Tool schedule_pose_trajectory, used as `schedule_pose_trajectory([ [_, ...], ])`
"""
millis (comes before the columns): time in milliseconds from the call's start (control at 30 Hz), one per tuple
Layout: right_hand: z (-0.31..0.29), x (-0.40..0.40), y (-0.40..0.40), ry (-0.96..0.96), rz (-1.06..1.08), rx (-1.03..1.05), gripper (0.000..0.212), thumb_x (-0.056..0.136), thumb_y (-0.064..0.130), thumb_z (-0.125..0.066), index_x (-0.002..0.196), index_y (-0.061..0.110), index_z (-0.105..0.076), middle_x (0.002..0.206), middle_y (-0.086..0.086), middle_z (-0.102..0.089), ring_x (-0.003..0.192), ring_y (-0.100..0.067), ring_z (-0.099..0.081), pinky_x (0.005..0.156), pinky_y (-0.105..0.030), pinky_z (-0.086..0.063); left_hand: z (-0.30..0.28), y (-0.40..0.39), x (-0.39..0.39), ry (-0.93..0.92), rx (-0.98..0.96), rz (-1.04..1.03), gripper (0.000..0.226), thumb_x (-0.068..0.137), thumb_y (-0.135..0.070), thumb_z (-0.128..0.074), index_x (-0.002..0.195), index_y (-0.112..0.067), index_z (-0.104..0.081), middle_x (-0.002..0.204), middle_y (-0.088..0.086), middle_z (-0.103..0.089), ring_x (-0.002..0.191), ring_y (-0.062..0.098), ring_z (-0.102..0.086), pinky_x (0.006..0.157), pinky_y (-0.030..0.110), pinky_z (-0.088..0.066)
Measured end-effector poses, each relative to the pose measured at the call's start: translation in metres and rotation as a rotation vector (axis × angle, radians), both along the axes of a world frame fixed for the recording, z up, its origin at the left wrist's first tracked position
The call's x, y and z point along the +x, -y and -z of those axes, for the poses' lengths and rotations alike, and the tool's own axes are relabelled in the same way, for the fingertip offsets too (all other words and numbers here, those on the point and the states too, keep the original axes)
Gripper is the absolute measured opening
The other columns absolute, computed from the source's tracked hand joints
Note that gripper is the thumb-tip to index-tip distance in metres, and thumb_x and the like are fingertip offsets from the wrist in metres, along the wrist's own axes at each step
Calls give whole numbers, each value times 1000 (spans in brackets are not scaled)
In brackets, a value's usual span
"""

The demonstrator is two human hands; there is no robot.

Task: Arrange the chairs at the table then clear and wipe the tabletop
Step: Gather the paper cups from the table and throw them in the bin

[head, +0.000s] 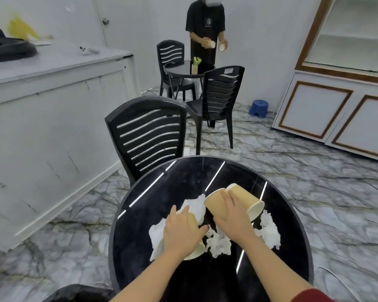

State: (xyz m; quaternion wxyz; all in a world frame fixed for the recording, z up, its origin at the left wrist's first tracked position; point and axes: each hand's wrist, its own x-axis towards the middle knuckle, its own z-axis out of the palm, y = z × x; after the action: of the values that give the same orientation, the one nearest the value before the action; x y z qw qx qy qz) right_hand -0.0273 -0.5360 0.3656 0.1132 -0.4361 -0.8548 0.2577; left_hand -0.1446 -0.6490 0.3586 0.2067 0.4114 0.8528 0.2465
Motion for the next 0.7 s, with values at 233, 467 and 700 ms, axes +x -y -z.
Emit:
schedule_pose_trajectory([
  [233, 14, -18, -12, 155, -81, 159, 82, 82, 35, -62, 147, 29, -12, 158, -3, -9, 130, -19, -37, 104, -31, -38, 5, 4, -8, 87, -30, 78, 53, 82, -36, -59, 124, -8, -45, 145, 6, -33, 143, 24, -12, 111, 36, -23],
  [467, 27, -22, -12, 264, -113, 302, 99, 79, 36, -69, 148, 24, 2, 159, -10, -2, 137, -23, -29, 106, -32, -37, 9, 10, -12, 283, -30, 54, 75, 78, -35, -60, 142, -24, -22, 158, -3, 3, 145, 18, -9, 111, 31, -26],
  [700, 29, -19, -7, 91, -79, 196, 93, 78, 16, -65, 148, 22, -4, 158, -8, -9, 138, -23, -27, 107, -32, -35, 5, 15, -10, 305, 49, 40, 81, 78, -37, -57, 146, -27, -14, 157, -6, -8, 142, 13, -16, 102, 24, -30],
])
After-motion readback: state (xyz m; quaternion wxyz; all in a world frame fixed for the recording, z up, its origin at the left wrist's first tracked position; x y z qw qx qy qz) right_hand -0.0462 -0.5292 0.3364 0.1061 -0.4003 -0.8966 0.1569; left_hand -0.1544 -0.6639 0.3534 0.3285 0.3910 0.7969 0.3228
